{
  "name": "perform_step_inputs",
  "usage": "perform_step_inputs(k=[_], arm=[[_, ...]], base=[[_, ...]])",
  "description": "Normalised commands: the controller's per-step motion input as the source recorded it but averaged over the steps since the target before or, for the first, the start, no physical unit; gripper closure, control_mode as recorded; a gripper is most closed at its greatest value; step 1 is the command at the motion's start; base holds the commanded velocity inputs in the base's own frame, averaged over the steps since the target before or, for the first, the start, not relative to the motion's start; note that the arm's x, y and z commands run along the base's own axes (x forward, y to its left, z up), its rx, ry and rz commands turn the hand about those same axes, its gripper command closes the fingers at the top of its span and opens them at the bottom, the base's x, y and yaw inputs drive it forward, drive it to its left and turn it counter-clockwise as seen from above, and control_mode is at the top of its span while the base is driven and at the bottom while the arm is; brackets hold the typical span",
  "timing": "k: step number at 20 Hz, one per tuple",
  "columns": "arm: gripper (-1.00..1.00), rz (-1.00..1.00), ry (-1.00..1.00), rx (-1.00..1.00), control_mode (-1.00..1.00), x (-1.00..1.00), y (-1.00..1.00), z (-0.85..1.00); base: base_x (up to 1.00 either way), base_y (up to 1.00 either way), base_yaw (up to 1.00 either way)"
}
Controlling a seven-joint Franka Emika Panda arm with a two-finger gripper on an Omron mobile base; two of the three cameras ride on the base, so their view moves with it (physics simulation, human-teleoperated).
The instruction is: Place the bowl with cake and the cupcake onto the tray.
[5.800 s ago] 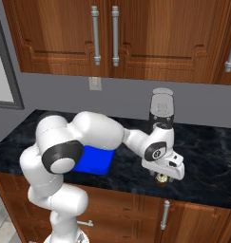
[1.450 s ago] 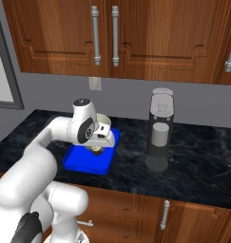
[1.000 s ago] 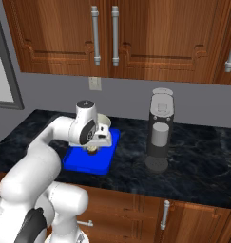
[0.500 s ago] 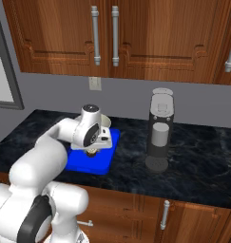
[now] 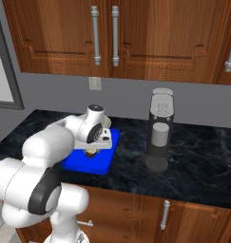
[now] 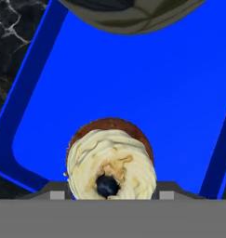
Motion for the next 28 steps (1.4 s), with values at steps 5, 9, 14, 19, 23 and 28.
perform_step_inputs(k=[5,9,14,19,23,28], arm=[[1.0,0.0,0.07,0.0,-1.0,0.16,0.11,-0.2],[1.0,0.0,0.07,0.0,-1.0,0.15,0.07,-0.2],[1.0,0.01,0.01,0.0,-1.0,0.03,0.04,-0.23],[1.0,0.0,0.0,0.0,-1.0,0.04,0.02,-0.18],[1.0,0.0,0.0,0.0,-1.0,0.0,0.02,-0.16],[1.0,0.0,-0.01,0.0,-1.0,0.0,0.05,-0.1]], base=[[0.0,0.0,0.0],[0.0,0.0,0.0],[0.0,0.0,0.0],[0.0,0.0,0.0],[0.0,0.0,0.0],[0.0,0.0,0.0]])
